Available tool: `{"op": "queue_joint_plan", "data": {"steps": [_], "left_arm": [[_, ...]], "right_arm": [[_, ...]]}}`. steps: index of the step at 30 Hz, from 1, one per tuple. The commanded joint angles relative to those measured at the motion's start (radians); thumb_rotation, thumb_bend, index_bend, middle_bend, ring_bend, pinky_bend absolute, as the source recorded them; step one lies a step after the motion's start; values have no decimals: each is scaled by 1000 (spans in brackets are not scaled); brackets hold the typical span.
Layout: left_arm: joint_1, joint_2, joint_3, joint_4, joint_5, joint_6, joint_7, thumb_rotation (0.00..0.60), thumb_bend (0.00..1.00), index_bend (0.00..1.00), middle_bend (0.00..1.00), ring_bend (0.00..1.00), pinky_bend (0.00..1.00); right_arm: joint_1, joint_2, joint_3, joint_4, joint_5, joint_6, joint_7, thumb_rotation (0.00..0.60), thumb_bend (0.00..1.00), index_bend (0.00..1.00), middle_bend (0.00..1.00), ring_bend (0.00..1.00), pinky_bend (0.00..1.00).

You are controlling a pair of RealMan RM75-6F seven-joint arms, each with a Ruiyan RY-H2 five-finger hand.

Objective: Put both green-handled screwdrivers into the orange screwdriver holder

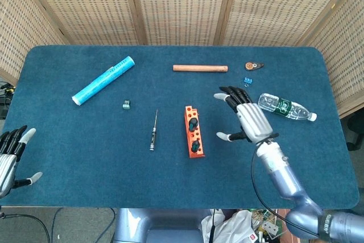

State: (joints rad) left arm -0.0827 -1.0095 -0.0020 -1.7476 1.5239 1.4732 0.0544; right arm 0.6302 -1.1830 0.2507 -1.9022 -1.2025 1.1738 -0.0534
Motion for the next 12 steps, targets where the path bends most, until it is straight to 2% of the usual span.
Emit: {"op": "queue_joint_plan", "data": {"steps": [1, 4, 7, 12], "left_arm": [[5, -2, 3, 6, 7, 7, -4, 600, 0, 0, 0, 0, 0], [8, -5, 6, 12, 15, 13, -5, 600, 0, 0, 0, 0, 0], [12, -9, 8, 18, 26, 22, -2, 600, 0, 0, 0, 0, 0], [16, -15, 10, 20, 35, 31, 10, 600, 0, 0, 0, 0, 0]], "right_arm": [[-174, 67, -140, 141, -269, 214, 14, 600, 0, 157, 35, 0, 0], [-241, 36, -183, 267, -348, 318, 3, 600, 0, 146, 26, 0, 0], [-304, -10, -209, 379, -381, 402, 7, 600, 0, 145, 19, 0, 0], [-354, -54, -224, 469, -406, 466, 7, 600, 0, 141, 1, 0, 0]]}}
